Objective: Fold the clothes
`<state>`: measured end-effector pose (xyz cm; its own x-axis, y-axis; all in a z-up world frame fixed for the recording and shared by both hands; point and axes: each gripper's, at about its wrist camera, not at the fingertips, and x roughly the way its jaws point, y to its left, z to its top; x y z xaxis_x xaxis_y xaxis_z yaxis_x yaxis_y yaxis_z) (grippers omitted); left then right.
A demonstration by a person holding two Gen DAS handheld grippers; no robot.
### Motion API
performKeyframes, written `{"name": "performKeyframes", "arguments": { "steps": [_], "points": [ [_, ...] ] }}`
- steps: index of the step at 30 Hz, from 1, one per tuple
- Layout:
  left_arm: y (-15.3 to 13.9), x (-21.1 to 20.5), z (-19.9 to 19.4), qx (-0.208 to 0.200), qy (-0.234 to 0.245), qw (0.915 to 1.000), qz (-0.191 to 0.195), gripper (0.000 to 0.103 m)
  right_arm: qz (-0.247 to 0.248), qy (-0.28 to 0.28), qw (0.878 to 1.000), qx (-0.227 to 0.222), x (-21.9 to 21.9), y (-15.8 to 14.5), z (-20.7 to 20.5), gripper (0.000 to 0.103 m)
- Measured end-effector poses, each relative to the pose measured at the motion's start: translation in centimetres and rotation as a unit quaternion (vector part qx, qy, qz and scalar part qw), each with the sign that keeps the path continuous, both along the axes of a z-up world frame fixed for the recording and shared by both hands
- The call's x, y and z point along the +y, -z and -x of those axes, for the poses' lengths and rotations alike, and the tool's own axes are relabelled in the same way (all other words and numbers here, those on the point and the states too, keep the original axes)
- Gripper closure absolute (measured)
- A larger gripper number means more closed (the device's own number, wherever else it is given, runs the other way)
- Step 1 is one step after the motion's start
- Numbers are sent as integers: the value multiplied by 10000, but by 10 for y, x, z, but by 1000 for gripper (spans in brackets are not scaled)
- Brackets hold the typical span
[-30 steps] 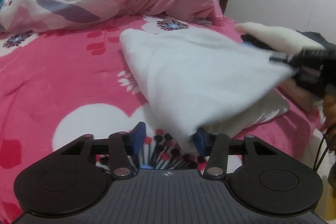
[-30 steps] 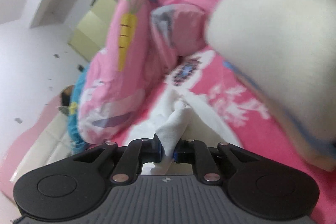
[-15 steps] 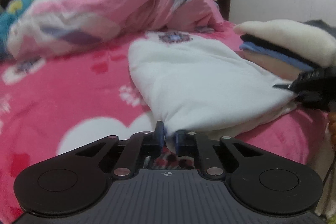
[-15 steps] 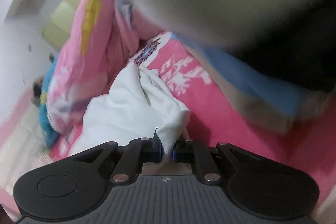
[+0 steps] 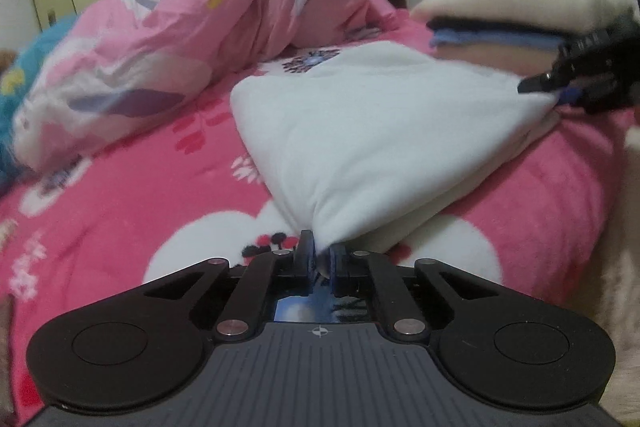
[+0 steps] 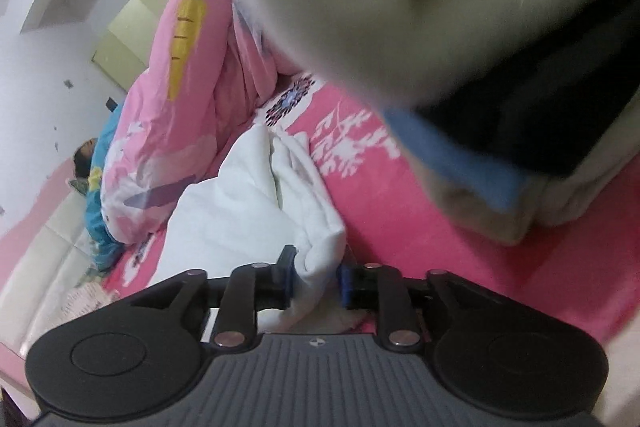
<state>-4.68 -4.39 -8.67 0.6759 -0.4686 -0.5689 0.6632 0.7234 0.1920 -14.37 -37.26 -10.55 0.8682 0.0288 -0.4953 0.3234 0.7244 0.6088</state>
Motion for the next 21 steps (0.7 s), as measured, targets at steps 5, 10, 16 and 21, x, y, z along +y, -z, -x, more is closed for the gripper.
{"name": "performKeyframes", "arguments": {
  "steps": [5,10,16,21],
  "points": [
    [-23,40,-2,608,-198,9950,763,94,933,-84,9955,-161,19,-27,37,55],
    [-48,57,-20,779,-558,9825,1597,85,2092,-208,9756,-640,50,-66,36,59],
    [-34,1,-46,948,-207,9828,1569,80,1894,-661,9784,-490,47,-87,-45,70],
    [-14,-7,-49,1057,-218,9818,1562,79,1432,-894,9854,220,31,-76,-122,71]
  ]
}}
